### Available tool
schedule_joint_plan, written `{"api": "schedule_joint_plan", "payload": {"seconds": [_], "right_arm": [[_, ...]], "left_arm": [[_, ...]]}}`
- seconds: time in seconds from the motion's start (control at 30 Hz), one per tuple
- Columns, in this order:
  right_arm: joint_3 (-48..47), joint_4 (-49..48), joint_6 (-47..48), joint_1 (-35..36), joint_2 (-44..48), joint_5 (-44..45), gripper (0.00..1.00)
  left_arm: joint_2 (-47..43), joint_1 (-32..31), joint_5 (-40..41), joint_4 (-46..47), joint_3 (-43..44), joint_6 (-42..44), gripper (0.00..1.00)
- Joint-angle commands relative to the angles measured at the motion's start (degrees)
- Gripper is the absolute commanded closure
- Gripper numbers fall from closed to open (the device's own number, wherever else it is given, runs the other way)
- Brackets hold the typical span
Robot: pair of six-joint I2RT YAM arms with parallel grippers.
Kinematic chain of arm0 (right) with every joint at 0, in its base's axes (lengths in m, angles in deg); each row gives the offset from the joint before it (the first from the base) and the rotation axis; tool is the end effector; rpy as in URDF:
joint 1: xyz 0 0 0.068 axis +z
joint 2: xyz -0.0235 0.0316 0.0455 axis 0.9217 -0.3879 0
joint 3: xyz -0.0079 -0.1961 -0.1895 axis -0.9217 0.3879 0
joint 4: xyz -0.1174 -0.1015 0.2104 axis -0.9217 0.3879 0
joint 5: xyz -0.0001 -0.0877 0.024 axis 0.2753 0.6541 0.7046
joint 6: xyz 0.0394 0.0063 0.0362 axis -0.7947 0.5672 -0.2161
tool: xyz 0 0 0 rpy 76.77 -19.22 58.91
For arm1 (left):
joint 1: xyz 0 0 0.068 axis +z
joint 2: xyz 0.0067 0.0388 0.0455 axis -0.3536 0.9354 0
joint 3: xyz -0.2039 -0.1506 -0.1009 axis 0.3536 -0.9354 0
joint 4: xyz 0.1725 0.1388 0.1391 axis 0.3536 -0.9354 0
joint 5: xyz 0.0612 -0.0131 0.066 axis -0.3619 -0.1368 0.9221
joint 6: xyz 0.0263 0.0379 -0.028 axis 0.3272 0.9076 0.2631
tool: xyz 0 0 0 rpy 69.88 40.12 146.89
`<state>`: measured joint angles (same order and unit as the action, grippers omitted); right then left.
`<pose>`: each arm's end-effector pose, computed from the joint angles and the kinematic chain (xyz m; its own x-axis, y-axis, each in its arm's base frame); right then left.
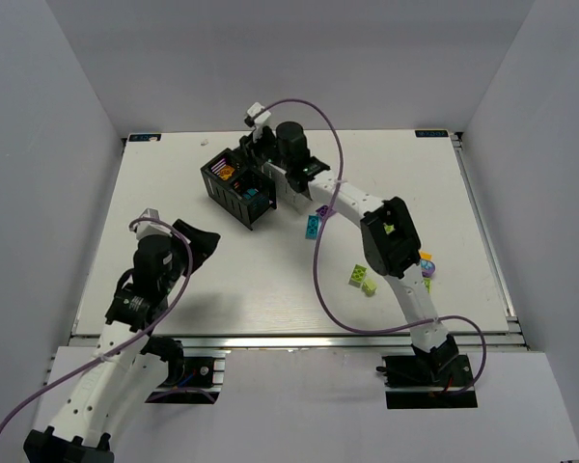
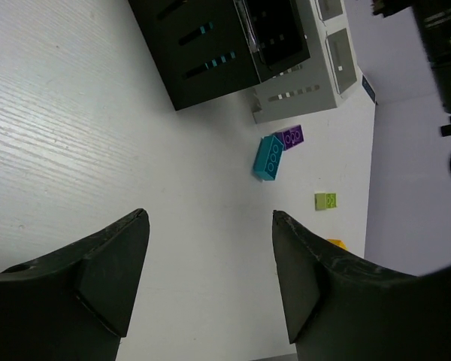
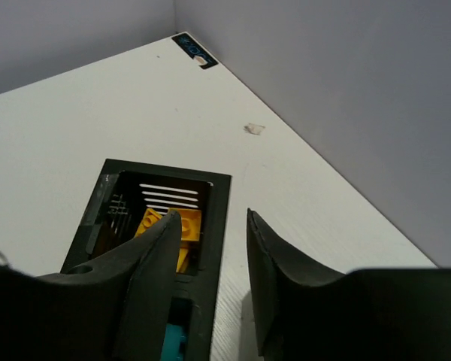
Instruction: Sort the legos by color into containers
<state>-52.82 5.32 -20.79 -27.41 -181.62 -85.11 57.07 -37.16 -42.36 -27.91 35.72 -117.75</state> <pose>0.4322 0.3700 0.2756 0.0878 -0.0528 -0.9947 -0.7896 0.6051 -0.1018 0.1422 -0.0388 0.2675 -0.4272 -0.6988 -0.5738 -0.2117 0.6943 -0.6879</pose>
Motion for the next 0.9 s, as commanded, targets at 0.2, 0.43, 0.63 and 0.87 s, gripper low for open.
{"api": "schedule_joint_plan", "payload": {"seconds": [0.2, 0.43, 0.63, 0.87], "right_arm": [[-4.65, 30.30, 13.37, -4.17, 11.37, 2.12, 0.74], [-8.69, 46.30, 18.82, -8.04, 11.90, -2.01, 0.78], [-9.22, 53.16, 22.34, -9.01, 11.99, -1.93, 0.82], [-9.13, 54.22, 22.78, -9.71, 12.08, -1.92, 0.82]], "left_arm": [[2.56, 0.19, -6.54, 7.54, -1.68, 0.26, 0.36], [4.85, 0.19, -7.79, 9.48, -1.33, 1.05, 0.30], [5.55, 0.19, -8.31, 10.27, -1.51, 1.14, 0.27], [6.26, 0.19, -8.58, 10.89, -1.33, 1.31, 0.26]]}}
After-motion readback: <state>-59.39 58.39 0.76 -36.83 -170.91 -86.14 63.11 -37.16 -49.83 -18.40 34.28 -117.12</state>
